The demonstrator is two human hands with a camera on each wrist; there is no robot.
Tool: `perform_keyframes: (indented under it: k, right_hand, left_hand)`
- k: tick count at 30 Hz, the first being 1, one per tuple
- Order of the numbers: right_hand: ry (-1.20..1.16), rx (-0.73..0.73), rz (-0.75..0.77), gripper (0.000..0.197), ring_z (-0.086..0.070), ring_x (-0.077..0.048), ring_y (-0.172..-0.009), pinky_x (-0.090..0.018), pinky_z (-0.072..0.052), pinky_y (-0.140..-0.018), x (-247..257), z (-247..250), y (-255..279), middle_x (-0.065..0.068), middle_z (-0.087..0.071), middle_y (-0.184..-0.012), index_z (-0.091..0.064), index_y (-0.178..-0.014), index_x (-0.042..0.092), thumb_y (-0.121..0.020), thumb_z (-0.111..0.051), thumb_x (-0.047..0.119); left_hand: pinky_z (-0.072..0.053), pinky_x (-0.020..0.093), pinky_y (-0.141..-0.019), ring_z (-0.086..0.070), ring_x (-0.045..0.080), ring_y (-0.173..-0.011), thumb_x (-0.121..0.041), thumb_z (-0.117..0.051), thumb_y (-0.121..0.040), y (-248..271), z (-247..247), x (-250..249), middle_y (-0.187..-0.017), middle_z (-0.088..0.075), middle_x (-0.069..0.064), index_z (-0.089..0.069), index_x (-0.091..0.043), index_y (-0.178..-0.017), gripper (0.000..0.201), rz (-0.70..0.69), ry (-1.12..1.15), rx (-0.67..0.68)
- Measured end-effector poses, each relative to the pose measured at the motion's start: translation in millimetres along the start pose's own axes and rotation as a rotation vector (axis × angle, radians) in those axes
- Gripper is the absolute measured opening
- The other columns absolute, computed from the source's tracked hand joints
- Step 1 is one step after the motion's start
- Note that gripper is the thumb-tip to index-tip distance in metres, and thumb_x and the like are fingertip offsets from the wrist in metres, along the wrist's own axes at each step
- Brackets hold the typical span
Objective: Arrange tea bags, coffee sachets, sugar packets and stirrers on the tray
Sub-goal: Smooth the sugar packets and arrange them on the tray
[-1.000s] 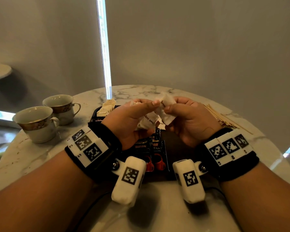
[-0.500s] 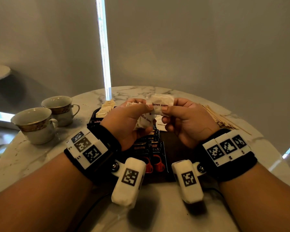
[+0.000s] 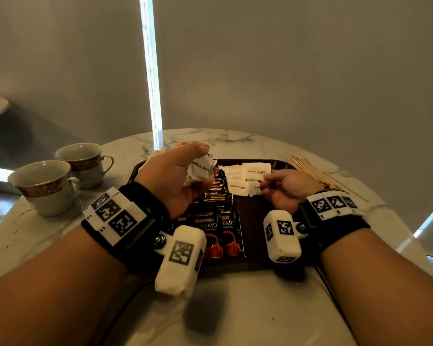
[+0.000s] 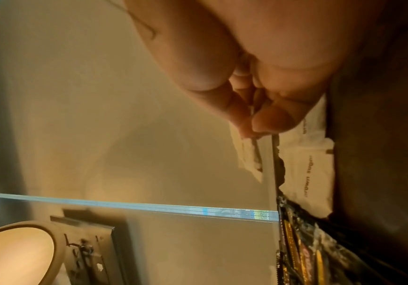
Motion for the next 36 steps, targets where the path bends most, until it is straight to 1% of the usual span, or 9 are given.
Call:
perform_keyframes:
  k: [4, 9, 15, 19, 24, 27, 30, 33, 36]
  right_hand:
    - [0.128, 0.031, -0.106, 0.016, -0.056, -0.013, -0.062, -0.017, -0.050, -0.046, -7, -4, 3, -0.013, -0.062, -0.081, -0.060, -0.107, -0.002, -0.099, -0.047, -0.003]
    - [0.200, 0.008, -0.113, 0.041, -0.061, -0.013, -0.064, -0.020, -0.052, -0.043, -12, -4, 1, -0.016, -0.064, -0.104, -0.051, -0.138, 0.000, -0.098, -0.045, -0.007]
    - [0.258, 0.077, -0.117, 0.038, -0.058, -0.013, -0.070, -0.016, -0.052, -0.045, -13, -10, 6, -0.013, -0.064, -0.091, -0.054, -0.134, -0.003, -0.100, -0.038, -0.009]
    - [0.247, 0.057, -0.114, 0.038, -0.068, -0.020, -0.069, -0.024, -0.058, -0.048, -11, -10, 7, -0.019, -0.065, -0.097, -0.051, -0.134, -0.001, -0.099, -0.042, -0.011]
    - [0.216, 0.048, -0.106, 0.031, -0.069, -0.030, -0.085, -0.032, -0.062, -0.057, -7, -9, 14, -0.025, -0.060, -0.121, -0.051, -0.129, 0.003, -0.099, -0.047, -0.005]
    - [0.199, 0.076, -0.112, 0.025, -0.069, -0.032, -0.087, -0.035, -0.060, -0.064, -6, -13, 18, -0.025, -0.060, -0.121, -0.048, -0.124, 0.006, -0.100, -0.045, -0.002]
    - [0.206, 0.088, -0.141, 0.033, -0.070, -0.032, -0.089, -0.036, -0.060, -0.068, -8, -14, 19, -0.026, -0.063, -0.121, -0.045, -0.132, 0.004, -0.100, -0.046, -0.001]
    - [0.192, 0.092, -0.132, 0.043, -0.070, -0.033, -0.090, -0.038, -0.061, -0.075, -9, -16, 20, -0.023, -0.064, -0.109, -0.039, -0.141, 0.003, -0.099, -0.045, -0.003]
    - [0.164, 0.097, -0.096, 0.053, -0.070, -0.036, -0.098, -0.041, -0.059, -0.081, -9, -18, 20, -0.024, -0.055, -0.123, -0.032, -0.148, 0.006, -0.098, -0.043, -0.005]
  left_hand:
    - [-0.051, 0.024, -0.046, -0.064, 0.021, -0.063, -0.015, -0.066, -0.092, 0, 1, -1, -0.104, -0.055, 0.019, -0.062, -0.008, -0.108, 0.018, 0.005, 0.024, -0.002]
    - [-0.052, 0.023, -0.046, -0.065, 0.022, -0.066, -0.014, -0.064, -0.092, -1, 2, -1, -0.094, -0.060, 0.015, -0.064, -0.008, -0.102, 0.011, 0.013, 0.047, -0.003]
    - [-0.052, 0.023, -0.048, -0.064, 0.023, -0.069, -0.013, -0.063, -0.090, -1, 2, -2, -0.091, -0.061, 0.014, -0.064, -0.008, -0.099, 0.010, 0.005, 0.075, 0.000]
    - [-0.052, 0.023, -0.047, -0.064, 0.021, -0.065, -0.013, -0.063, -0.091, -1, 1, -1, -0.090, -0.061, 0.014, -0.064, -0.008, -0.098, 0.009, 0.006, 0.079, -0.002]
    - [-0.052, 0.022, -0.047, -0.062, 0.023, -0.073, -0.015, -0.068, -0.082, -1, 1, 0, -0.087, -0.061, 0.014, -0.062, -0.006, -0.096, 0.018, 0.023, 0.108, 0.020]
    - [-0.052, 0.023, -0.047, -0.062, 0.023, -0.072, -0.015, -0.074, -0.070, -2, 3, -1, -0.087, -0.061, 0.014, -0.061, -0.007, -0.097, 0.031, 0.024, 0.130, 0.039]
    - [-0.053, 0.023, -0.048, -0.062, 0.023, -0.072, -0.015, -0.074, -0.068, -3, 4, -1, -0.087, -0.061, 0.014, -0.061, -0.006, -0.100, 0.036, 0.027, 0.141, 0.036]
    - [-0.052, 0.022, -0.048, -0.061, 0.023, -0.073, -0.017, -0.071, -0.065, -1, 2, -1, -0.087, -0.061, 0.014, -0.060, -0.006, -0.102, 0.040, 0.021, 0.130, 0.035]
    - [-0.052, 0.022, -0.047, -0.062, 0.024, -0.073, -0.015, -0.069, -0.073, -1, 3, -1, -0.088, -0.061, 0.014, -0.061, -0.007, -0.102, 0.031, 0.024, 0.135, 0.031]
Point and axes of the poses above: each hand's wrist, its own y-axis away from the middle knuckle, its own z-axis out of the back of the hand, x = y × z, the point moved 4 cm from there along -y, towards the middle knuckle
